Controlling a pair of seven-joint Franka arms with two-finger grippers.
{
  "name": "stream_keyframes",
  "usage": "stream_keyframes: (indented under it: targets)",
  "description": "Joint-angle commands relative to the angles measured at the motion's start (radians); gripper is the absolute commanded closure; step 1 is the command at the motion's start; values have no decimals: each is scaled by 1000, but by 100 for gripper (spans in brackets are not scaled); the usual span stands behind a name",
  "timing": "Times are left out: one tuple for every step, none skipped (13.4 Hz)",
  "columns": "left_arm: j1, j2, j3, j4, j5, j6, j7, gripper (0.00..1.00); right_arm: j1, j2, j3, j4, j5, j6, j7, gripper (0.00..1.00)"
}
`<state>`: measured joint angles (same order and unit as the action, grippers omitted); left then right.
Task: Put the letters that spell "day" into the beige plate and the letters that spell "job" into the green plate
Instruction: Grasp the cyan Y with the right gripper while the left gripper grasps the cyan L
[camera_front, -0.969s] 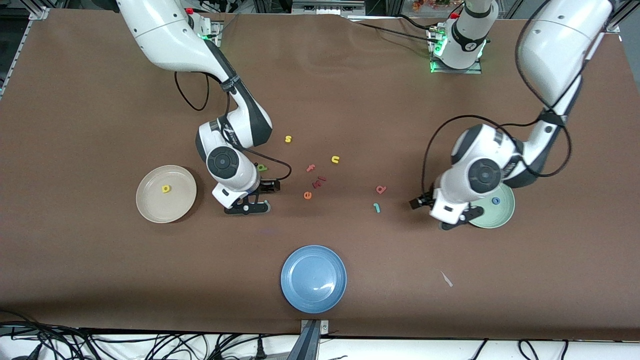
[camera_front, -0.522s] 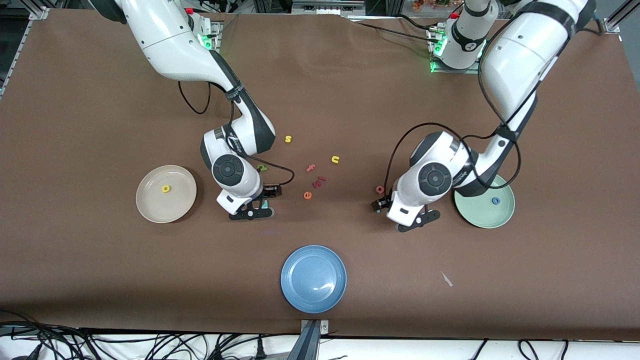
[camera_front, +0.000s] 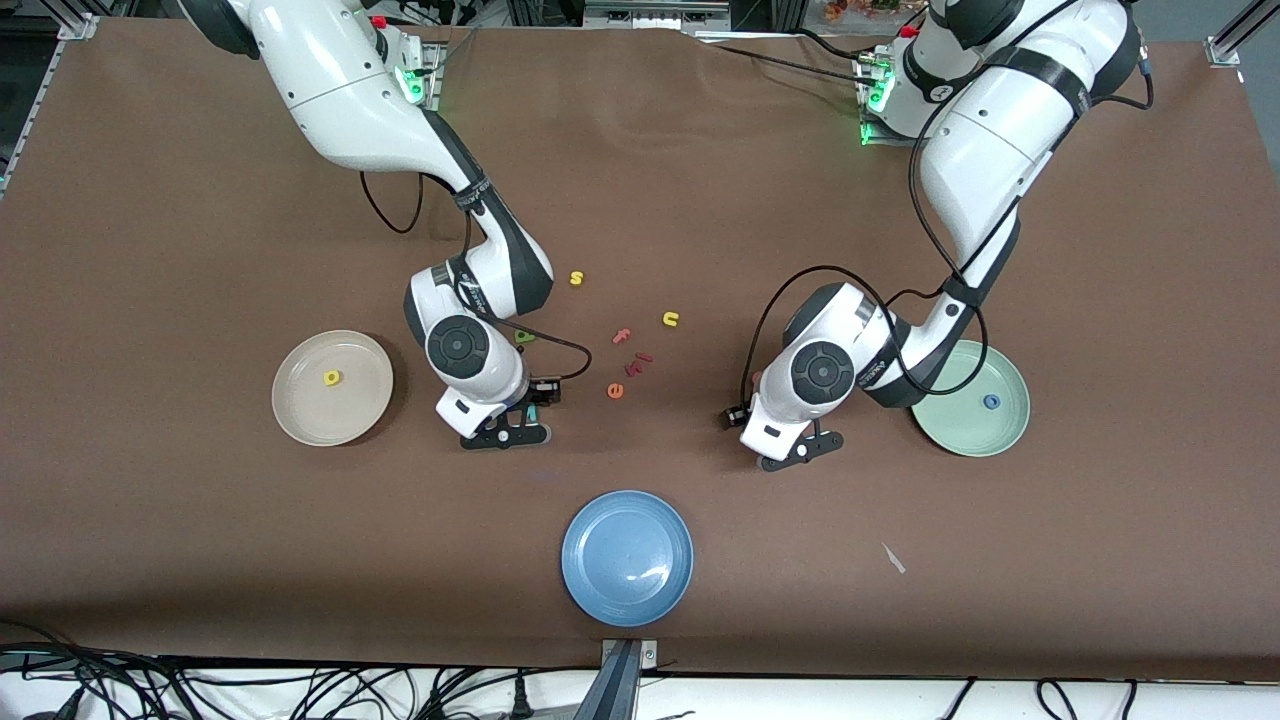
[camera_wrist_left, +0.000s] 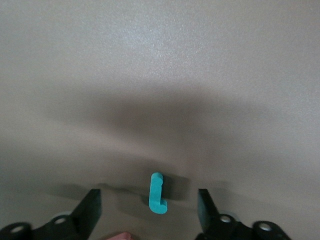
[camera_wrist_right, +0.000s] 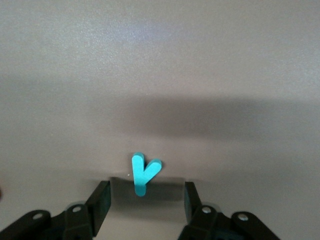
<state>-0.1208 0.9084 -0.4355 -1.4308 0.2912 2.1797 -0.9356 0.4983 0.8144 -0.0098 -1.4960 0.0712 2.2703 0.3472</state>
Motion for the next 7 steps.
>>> stream_keyframes:
  targets:
    - [-14, 10, 15, 36, -10, -8, 38, 32, -3, 23, 4, 37, -10, -2, -5, 42]
    - [-14, 12, 15, 35, -11, -8, 38, 34, -3, 25, 4, 46, -10, -3, -5, 45]
    - [-16, 15, 15, 35, -9, -8, 40, 34, -3, 29, 4, 49, -10, -3, -5, 46]
    - [-22, 21, 15, 36, -9, -8, 41, 35, -3, 31, 4, 51, -10, -2, -5, 51]
    - [-22, 23, 15, 36, -9, -6, 41, 35, -3, 32, 4, 54, -10, -2, -5, 54]
    - [-22, 26, 15, 36, -9, -6, 40, 40, -3, 35, 4, 57, -10, -2, -4, 55]
    - [-22, 26, 15, 36, -9, -5, 37, 44, -1, 37, 4, 59, -10, -2, -2, 57]
